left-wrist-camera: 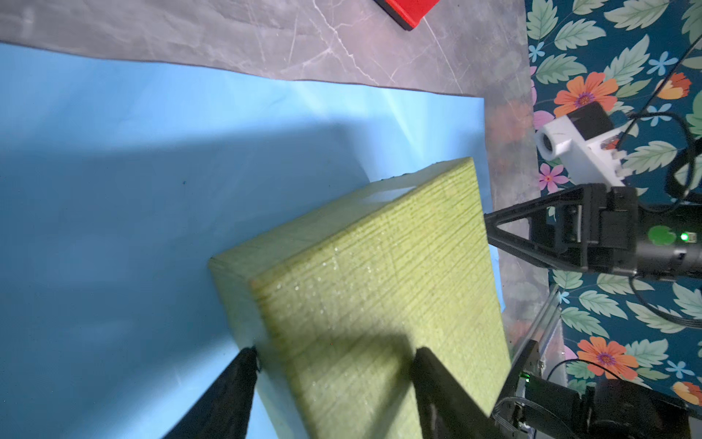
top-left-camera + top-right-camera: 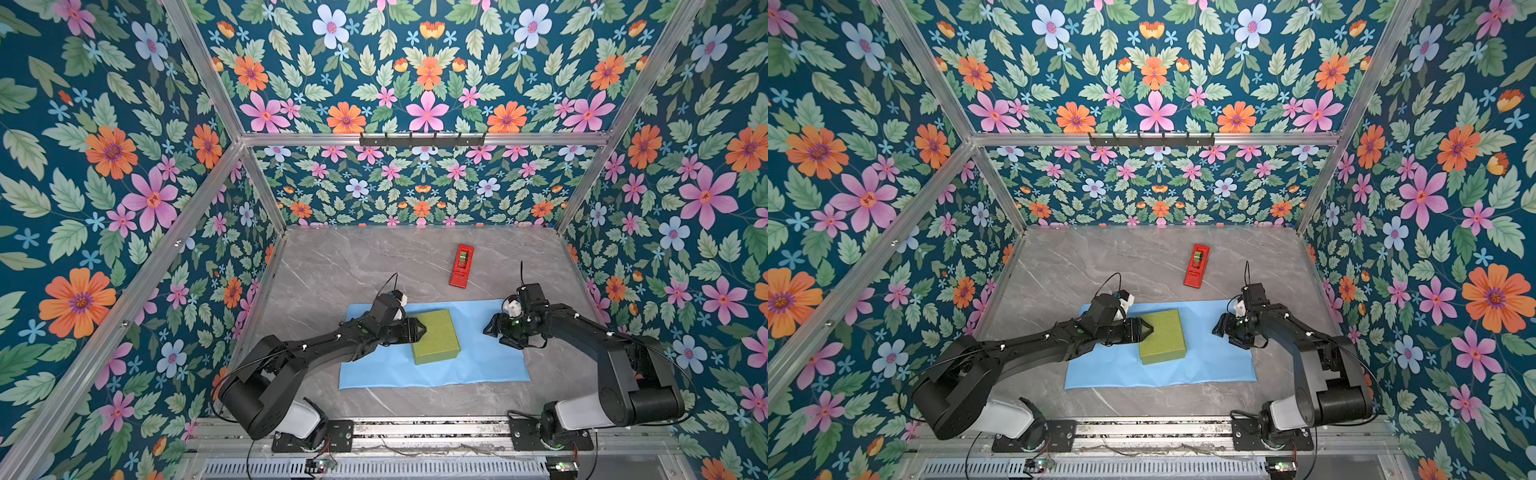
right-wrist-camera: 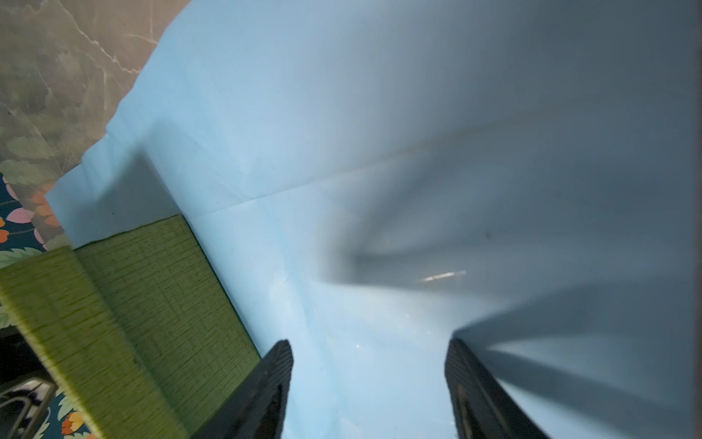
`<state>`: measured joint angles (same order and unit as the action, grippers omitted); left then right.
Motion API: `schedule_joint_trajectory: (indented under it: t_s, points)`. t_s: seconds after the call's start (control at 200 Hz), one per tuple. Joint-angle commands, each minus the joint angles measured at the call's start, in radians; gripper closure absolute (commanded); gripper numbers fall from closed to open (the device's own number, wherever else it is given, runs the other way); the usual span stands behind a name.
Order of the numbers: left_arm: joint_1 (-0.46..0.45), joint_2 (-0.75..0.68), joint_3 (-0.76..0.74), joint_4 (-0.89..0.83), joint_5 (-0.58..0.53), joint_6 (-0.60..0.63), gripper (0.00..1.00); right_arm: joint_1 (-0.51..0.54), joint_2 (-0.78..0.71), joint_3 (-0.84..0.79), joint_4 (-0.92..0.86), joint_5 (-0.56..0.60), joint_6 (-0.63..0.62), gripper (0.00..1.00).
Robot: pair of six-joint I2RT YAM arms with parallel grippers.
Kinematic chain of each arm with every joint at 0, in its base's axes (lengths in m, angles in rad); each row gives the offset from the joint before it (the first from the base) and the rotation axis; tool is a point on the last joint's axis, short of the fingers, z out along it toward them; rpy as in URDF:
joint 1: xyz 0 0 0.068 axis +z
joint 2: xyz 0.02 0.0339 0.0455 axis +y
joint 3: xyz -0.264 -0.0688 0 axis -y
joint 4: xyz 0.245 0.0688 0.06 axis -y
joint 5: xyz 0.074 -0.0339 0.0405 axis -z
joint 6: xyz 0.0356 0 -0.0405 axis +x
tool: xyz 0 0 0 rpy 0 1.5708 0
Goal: Wrap the gift box in paper
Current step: 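Move both grippers to opposite sides of the green box and close on it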
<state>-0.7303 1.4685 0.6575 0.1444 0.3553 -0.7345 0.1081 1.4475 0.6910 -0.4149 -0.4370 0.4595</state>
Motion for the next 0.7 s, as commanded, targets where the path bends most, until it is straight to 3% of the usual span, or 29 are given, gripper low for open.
schedule_joint_trajectory:
  t_s: [0.0, 0.205, 0.42, 0.55, 0.695]
  points:
    - [0.007, 0.019, 0.015, 0.034, 0.012, 0.012, 0.33, 0.001, 0.001, 0.0, -0.004, 0.019, -0.022, 0.34]
    - [0.032, 0.041, 0.034, 0.031, 0.025, 0.022, 0.29, 0.001, -0.005, 0.015, -0.031, 0.032, -0.038, 0.34]
    - [0.123, -0.125, -0.06, -0.033, -0.034, 0.04, 0.2, 0.02, -0.11, 0.023, -0.054, -0.015, -0.019, 0.37]
    - [0.231, -0.175, -0.149, -0.041, 0.026, 0.007, 0.31, 0.111, -0.157, -0.003, -0.036, -0.021, 0.034, 0.41]
    - [0.233, -0.212, -0.164, -0.101, 0.008, 0.023, 0.42, 0.2, -0.158, -0.011, -0.001, 0.001, 0.084, 0.45]
